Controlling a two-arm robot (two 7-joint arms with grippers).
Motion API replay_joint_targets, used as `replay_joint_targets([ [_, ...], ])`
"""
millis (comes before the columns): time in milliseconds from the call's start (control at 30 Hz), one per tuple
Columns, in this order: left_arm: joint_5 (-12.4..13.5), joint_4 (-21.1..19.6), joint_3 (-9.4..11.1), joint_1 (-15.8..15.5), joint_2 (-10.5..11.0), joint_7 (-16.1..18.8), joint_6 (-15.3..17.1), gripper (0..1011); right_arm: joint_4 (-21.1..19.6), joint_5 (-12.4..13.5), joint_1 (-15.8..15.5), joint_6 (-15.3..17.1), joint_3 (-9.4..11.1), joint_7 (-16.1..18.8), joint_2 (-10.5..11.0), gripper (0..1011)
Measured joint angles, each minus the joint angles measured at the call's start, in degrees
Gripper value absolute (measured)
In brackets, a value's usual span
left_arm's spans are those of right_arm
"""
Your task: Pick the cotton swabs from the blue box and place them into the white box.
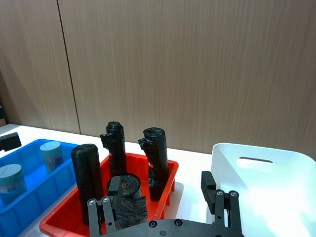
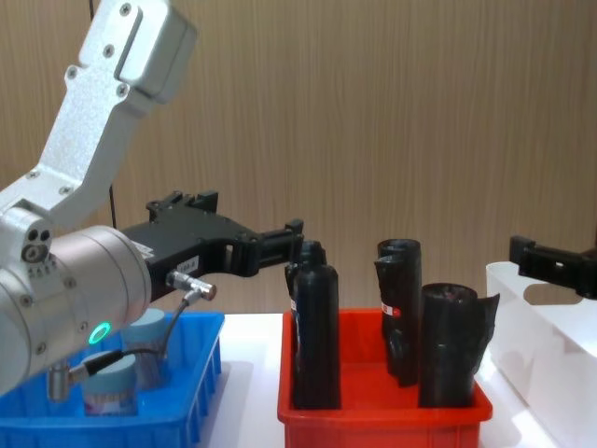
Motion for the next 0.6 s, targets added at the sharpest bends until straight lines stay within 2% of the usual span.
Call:
replay_joint_targets([
  [600,0.0,0.0,0.0,0.0,0.0,0.0,0.0,1004,0.0,0.0,0.0,0.0,0.0,0.0,0.0,1002],
])
